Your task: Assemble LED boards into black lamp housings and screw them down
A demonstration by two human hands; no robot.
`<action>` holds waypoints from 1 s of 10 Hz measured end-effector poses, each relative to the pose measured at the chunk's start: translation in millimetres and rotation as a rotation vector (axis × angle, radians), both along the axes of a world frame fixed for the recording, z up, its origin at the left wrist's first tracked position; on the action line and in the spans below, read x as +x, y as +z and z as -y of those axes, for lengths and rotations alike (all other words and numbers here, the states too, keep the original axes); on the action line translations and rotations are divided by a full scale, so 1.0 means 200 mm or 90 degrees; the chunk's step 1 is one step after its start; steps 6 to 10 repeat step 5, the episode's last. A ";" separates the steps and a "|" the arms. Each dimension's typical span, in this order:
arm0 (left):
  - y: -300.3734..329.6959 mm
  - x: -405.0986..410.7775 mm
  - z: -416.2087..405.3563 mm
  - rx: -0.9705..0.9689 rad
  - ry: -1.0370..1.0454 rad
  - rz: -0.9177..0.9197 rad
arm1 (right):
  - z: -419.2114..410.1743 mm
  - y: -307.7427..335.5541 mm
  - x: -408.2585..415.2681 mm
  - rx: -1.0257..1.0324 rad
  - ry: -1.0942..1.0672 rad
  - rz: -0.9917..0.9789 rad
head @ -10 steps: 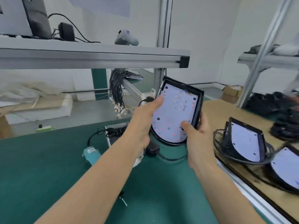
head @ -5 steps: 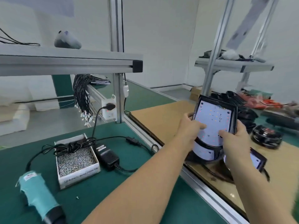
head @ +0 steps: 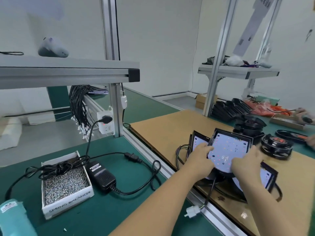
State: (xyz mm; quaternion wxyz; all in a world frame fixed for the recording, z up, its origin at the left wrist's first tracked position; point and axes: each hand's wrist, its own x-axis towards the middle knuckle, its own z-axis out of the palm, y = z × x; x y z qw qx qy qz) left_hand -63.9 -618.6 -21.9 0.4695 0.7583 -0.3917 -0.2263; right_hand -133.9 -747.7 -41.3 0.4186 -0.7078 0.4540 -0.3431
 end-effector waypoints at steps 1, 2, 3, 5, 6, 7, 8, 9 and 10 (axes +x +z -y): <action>0.00 0.01 -0.05 -0.023 0.020 0.045 | 0.00 -0.02 -0.01 -0.010 0.000 -0.046; 0.02 0.03 -0.15 -0.044 0.034 0.053 | 0.00 -0.02 -0.02 -0.030 -0.002 -0.099; 0.07 0.03 -0.30 -0.077 0.064 0.063 | 0.01 -0.01 -0.02 -0.079 -0.006 -0.180; 0.15 0.01 -0.88 -0.083 0.193 0.088 | -0.02 0.04 -0.03 -0.099 0.005 -0.359; 0.15 0.01 -0.88 -0.083 0.193 0.088 | -0.02 0.04 -0.03 -0.099 0.005 -0.359; 0.15 0.01 -0.88 -0.083 0.193 0.088 | -0.02 0.04 -0.03 -0.099 0.005 -0.359; 0.15 0.01 -0.88 -0.083 0.193 0.088 | -0.02 0.04 -0.03 -0.099 0.005 -0.359; 0.15 0.01 -0.88 -0.083 0.193 0.088 | -0.02 0.04 -0.03 -0.099 0.005 -0.359; 0.15 0.01 -0.88 -0.083 0.193 0.088 | -0.02 0.04 -0.03 -0.099 0.005 -0.359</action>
